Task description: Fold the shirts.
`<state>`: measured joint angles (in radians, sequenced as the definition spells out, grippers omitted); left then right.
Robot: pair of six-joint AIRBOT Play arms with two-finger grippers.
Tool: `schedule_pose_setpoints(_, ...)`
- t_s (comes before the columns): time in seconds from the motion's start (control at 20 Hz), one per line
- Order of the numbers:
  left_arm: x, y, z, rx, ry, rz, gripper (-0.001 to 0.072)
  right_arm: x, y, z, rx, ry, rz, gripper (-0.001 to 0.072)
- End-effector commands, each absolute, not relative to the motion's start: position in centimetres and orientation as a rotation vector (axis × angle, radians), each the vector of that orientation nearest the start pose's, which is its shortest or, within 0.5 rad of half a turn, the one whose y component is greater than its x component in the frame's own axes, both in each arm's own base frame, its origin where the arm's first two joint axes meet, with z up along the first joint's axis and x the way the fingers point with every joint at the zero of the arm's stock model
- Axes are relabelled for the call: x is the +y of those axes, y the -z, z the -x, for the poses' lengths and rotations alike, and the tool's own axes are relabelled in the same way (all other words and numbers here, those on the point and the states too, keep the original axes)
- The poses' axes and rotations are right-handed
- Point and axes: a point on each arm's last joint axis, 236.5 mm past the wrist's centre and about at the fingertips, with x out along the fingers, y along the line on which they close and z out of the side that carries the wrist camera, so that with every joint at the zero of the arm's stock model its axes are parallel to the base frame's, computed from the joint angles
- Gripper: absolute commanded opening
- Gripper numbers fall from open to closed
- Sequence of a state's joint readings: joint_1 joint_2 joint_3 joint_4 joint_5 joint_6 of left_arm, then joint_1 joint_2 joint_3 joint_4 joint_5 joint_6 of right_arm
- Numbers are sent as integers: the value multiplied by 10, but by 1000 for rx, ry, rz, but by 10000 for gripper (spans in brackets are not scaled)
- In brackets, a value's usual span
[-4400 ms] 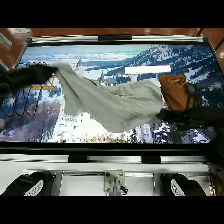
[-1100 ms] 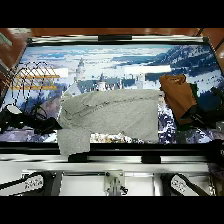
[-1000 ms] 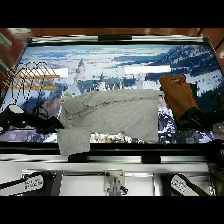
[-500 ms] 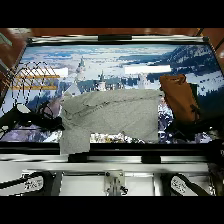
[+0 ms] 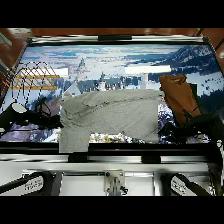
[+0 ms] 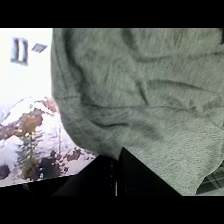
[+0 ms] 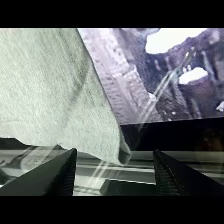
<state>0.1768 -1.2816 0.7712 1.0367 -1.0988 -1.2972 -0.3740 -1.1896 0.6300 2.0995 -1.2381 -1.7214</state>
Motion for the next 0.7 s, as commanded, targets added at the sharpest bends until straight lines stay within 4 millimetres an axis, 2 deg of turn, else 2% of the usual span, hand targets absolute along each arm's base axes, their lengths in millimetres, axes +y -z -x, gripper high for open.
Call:
schedule_pose_setpoints(0.0,-56,81,-300,1460,244,480,34,32,93,-237,1586,-37,-809,570)
schedule_pose_setpoints(0.15,-56,81,-300,1458,244,479,34,44,102,-230,1607,-43,-788,571)
schedule_pose_setpoints(0.35,-54,81,-304,1444,237,479,34,63,112,-254,1533,40,-769,555)
schedule_pose_setpoints(0.5,-54,81,-304,1442,236,478,34,84,112,-253,1545,18,-735,537)
schedule_pose_setpoints(0.55,-54,80,-305,1441,237,477,34,90,112,-250,1556,1,-722,371)
schedule_pose_setpoints(0.6,-54,79,-306,1438,238,476,34,95,111,-248,1568,-14,-720,166)
schedule_pose_setpoints(0.65,-54,75,-308,1435,244,474,34,101,108,-247,1574,-33,-733,71)
